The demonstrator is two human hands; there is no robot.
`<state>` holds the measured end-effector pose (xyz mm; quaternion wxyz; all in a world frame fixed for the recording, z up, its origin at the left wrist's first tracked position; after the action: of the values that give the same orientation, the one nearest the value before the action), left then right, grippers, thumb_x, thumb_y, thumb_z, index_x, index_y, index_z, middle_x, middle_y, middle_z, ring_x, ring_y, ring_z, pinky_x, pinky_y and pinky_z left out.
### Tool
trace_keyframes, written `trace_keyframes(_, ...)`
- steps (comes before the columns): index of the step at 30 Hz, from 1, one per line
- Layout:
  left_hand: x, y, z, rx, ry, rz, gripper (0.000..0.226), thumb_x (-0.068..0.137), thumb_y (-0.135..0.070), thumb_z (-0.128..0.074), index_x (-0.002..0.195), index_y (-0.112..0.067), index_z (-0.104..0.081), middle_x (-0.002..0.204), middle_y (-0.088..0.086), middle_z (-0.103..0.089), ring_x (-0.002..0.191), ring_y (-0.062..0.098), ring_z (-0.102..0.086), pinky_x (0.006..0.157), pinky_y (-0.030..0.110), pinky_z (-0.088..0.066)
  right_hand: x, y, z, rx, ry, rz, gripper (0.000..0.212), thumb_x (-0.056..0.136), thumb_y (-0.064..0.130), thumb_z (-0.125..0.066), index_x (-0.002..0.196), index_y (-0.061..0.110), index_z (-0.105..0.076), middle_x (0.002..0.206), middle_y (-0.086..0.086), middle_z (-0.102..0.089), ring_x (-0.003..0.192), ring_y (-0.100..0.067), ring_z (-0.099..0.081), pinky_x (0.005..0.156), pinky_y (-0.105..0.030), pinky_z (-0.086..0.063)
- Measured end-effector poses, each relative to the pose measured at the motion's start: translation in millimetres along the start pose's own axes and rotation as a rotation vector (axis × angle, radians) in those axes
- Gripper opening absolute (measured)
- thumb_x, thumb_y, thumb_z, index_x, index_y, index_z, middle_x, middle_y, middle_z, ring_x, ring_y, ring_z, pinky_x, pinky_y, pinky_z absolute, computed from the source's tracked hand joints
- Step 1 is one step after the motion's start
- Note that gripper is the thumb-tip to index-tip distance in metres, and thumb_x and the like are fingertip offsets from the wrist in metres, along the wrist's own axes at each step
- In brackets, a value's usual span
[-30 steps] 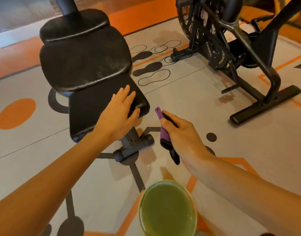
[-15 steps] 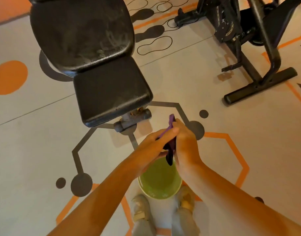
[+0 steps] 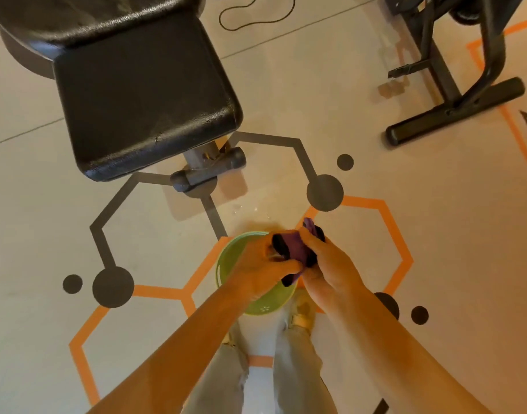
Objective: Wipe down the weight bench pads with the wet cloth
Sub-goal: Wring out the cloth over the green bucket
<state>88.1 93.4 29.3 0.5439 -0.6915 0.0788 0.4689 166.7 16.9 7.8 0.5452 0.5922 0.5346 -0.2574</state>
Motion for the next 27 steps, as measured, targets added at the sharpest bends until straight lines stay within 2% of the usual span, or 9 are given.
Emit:
trace_keyframes(2, 9, 16, 3, 0.011, -0.09, 0.059, 0.042, 0.077, -0.002, -0.071, 0.118, -0.004, -0.065, 0.087, 0.009, -0.068, 0.077, 0.021, -0.064, 0.066, 0.016, -0.05, 6, -4, 12, 0.101, 0.027, -0.026, 0.022, 0.096, 0.004, -0.046, 0.111, 0.01, -0.061, 0.111, -0.007, -0.065, 0.101, -0.02, -0.062, 0.075, -0.029, -0.059)
trace_keyframes(5, 24, 34, 22, 0.053, -0.219, 0.136, 0.036, 0.083, 0.009, -0.059, 0.116, -0.004, -0.062, 0.084, 0.004, -0.062, 0.069, 0.01, -0.056, 0.054, 0.007, -0.044, 17, -9, 44, 0.0, -0.024, -0.085, 0.026, 0.095, 0.0, -0.046, 0.112, 0.014, -0.061, 0.113, -0.005, -0.065, 0.104, -0.021, -0.061, 0.084, -0.041, -0.056)
trace_keyframes(7, 34, 45, 37, 0.157, -0.294, 0.164, 0.036, 0.083, 0.008, -0.058, 0.118, -0.002, -0.06, 0.092, 0.011, -0.065, 0.079, 0.024, -0.061, 0.064, 0.02, -0.05, 24, -8, 71, -0.126, -0.121, -0.105, 0.02, 0.093, 0.0, -0.052, 0.101, 0.014, -0.064, 0.104, -0.005, -0.066, 0.095, -0.022, -0.063, 0.082, -0.043, -0.057)
trace_keyframes(10, 50, 65, 41, 0.258, -0.316, 0.181, 0.045, 0.083, 0.006, -0.055, 0.126, -0.004, -0.052, 0.104, 0.017, -0.065, 0.091, 0.034, -0.062, 0.074, 0.038, -0.051, 38, -6, 104, -0.42, -0.222, -0.102, 0.019, 0.089, -0.001, -0.06, 0.104, 0.009, -0.065, 0.098, -0.01, -0.067, 0.084, -0.024, -0.064, 0.06, -0.031, -0.06)
trace_keyframes(13, 64, 85, 29, 0.25, -0.32, 0.156, 0.05, 0.086, 0.005, -0.055, 0.129, -0.017, -0.046, 0.087, -0.002, -0.062, 0.079, 0.021, -0.06, 0.061, 0.022, -0.046, 56, -7, 135, -0.732, -0.344, -0.013, 0.02, 0.088, -0.002, -0.059, 0.106, 0.004, -0.066, 0.094, -0.012, -0.064, 0.073, -0.023, -0.061, 0.047, -0.025, -0.053)
trace_keyframes(16, 71, 103, 14, 0.189, -0.377, 0.133, 0.049, 0.086, 0.007, -0.053, 0.12, -0.025, -0.043, 0.078, -0.01, -0.062, 0.069, 0.009, -0.059, 0.054, 0.015, -0.041, 72, -13, 164, -0.904, -0.457, 0.052, 0.017, 0.089, 0.002, -0.058, 0.102, -0.002, -0.068, 0.086, -0.013, -0.064, 0.078, -0.03, -0.06, 0.065, -0.033, -0.049)
trace_keyframes(19, 80, 116, 6, 0.202, -0.43, 0.075, 0.036, 0.084, 0.012, -0.048, 0.094, -0.022, -0.055, 0.08, -0.007, -0.063, 0.072, 0.014, -0.061, 0.054, 0.008, -0.042, 86, -26, 178, -1.022, -0.456, 0.062, 0.017, 0.091, 0.008, -0.057, 0.098, -0.004, -0.068, 0.086, -0.017, -0.065, 0.073, -0.026, -0.053, 0.054, -0.027, -0.038)
trace_keyframes(22, 89, 124, 3, 0.226, -0.433, 0.039, 0.047, 0.088, 0.012, -0.048, 0.073, -0.03, -0.063, 0.086, -0.007, -0.067, 0.075, 0.009, -0.062, 0.06, 0.003, -0.04, 100, -36, 184, -1.038, -0.449, 0.082, 0.02, 0.092, 0.009, -0.056, 0.105, 0.0, -0.068, 0.084, -0.009, -0.06, 0.075, -0.023, -0.052, 0.051, -0.022, -0.034)
trace_keyframes(27, 108, 141, 7, 0.225, -0.459, 0.047, 0.041, 0.091, 0.008, -0.051, 0.085, -0.028, -0.071, 0.099, -0.002, -0.069, 0.086, 0.012, -0.062, 0.064, -0.002, -0.041, 126, -52, 191, -1.089, -0.458, 0.094, 0.022, 0.093, 0.014, -0.056, 0.109, 0.006, -0.068, 0.09, -0.011, -0.066, 0.077, -0.023, -0.053, 0.065, -0.027, -0.035)
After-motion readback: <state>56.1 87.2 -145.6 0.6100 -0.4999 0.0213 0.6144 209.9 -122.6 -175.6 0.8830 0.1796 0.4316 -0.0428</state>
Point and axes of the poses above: each hand's wrist, its own x-axis towards the middle knuckle, its own z-axis out of the back of the hand, y = z × x, the point moved 8 cm from there along x, towards the middle knuckle
